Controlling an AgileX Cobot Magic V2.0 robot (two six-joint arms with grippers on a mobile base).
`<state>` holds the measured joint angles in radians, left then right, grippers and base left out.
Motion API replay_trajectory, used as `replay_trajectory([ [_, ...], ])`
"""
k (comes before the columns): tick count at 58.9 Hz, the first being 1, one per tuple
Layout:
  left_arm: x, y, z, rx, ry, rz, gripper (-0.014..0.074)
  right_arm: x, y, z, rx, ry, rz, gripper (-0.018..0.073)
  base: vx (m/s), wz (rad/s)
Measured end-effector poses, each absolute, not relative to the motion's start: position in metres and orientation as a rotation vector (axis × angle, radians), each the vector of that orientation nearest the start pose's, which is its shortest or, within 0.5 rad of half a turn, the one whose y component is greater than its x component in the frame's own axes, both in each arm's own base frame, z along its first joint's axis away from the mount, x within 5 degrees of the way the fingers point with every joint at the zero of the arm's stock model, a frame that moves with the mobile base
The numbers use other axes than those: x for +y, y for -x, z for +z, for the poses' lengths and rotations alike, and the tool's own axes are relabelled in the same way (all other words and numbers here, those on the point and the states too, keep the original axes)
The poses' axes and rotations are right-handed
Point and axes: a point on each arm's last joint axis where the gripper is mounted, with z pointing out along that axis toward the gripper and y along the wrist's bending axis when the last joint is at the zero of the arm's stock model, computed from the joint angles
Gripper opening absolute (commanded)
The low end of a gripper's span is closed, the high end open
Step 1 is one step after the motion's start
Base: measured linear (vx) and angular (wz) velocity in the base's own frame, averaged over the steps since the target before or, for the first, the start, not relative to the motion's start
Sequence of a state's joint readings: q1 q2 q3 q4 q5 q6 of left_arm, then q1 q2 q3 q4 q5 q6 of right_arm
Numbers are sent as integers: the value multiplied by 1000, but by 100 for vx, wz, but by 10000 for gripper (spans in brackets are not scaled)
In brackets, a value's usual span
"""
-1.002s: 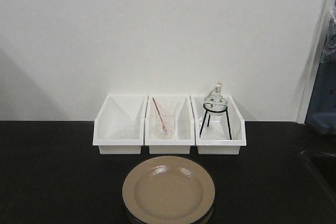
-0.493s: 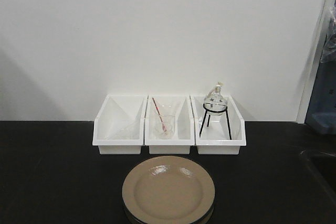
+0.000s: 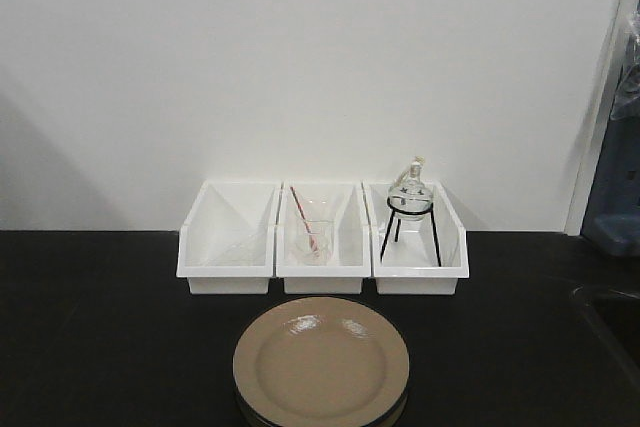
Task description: Arrange circular plates on left workspace
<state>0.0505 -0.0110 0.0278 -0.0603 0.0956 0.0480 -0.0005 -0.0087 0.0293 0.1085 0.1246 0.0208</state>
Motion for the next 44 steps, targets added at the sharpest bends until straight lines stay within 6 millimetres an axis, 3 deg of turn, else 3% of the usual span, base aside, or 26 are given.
replay_trajectory([
  [44,2,-57,196,1595,45,25,0,1,-57,192,1626,-94,108,-5,0,0],
])
